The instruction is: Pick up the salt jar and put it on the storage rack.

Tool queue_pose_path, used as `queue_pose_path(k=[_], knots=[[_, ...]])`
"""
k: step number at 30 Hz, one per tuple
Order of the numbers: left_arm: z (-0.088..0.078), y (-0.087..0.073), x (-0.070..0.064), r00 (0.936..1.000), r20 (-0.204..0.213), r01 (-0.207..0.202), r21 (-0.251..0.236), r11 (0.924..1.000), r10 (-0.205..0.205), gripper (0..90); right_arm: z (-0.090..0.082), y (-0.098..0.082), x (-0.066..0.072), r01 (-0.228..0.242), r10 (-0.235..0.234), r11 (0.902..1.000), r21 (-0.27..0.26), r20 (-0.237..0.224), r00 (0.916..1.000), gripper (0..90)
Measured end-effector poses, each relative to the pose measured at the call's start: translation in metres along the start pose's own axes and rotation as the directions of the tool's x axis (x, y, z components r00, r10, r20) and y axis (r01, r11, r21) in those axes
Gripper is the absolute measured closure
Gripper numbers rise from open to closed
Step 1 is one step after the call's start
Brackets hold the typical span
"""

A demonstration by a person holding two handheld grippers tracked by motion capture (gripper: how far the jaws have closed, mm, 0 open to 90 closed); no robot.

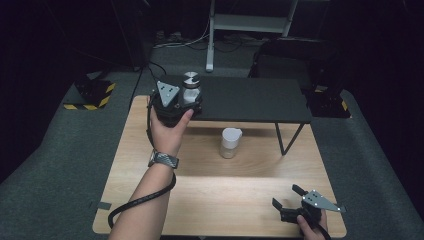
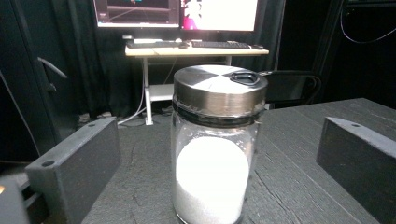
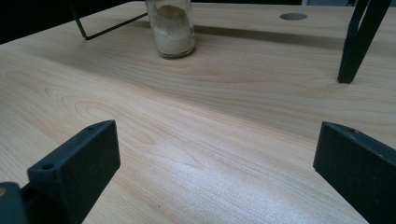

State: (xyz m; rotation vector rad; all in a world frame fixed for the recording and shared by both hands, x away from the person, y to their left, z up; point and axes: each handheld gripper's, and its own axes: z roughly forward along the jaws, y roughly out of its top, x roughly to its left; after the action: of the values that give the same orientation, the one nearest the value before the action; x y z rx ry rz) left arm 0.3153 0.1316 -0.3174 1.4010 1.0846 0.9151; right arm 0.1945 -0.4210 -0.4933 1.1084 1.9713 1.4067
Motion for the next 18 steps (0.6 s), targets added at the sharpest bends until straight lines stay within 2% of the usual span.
queue_pose_path(k=[8,13,18], knots=[[-0.01,-0.006,-0.001,1.0,0.004,-0.005,-0.009,1.0,0.005,0.3,0.0,-0.001,-0.001,-0.001,0.001,1.0,-0.004,-0.003,1.0,0.5],[-0.019,-0.015,0.0,1.0,0.009,0.003,-0.013,0.9999,-0.003,0.3,0.0,0.0,0.0,0.005,-0.005,1.0,-0.002,-0.002,1.0,0.5],[-0.025,-0.023,0.0,0.9999,0.01,-0.008,-0.018,0.9998,0.009,0.3,0.0,0.0,0.0,0.004,-0.004,1.0,-0.001,-0.001,1.0,0.5]])
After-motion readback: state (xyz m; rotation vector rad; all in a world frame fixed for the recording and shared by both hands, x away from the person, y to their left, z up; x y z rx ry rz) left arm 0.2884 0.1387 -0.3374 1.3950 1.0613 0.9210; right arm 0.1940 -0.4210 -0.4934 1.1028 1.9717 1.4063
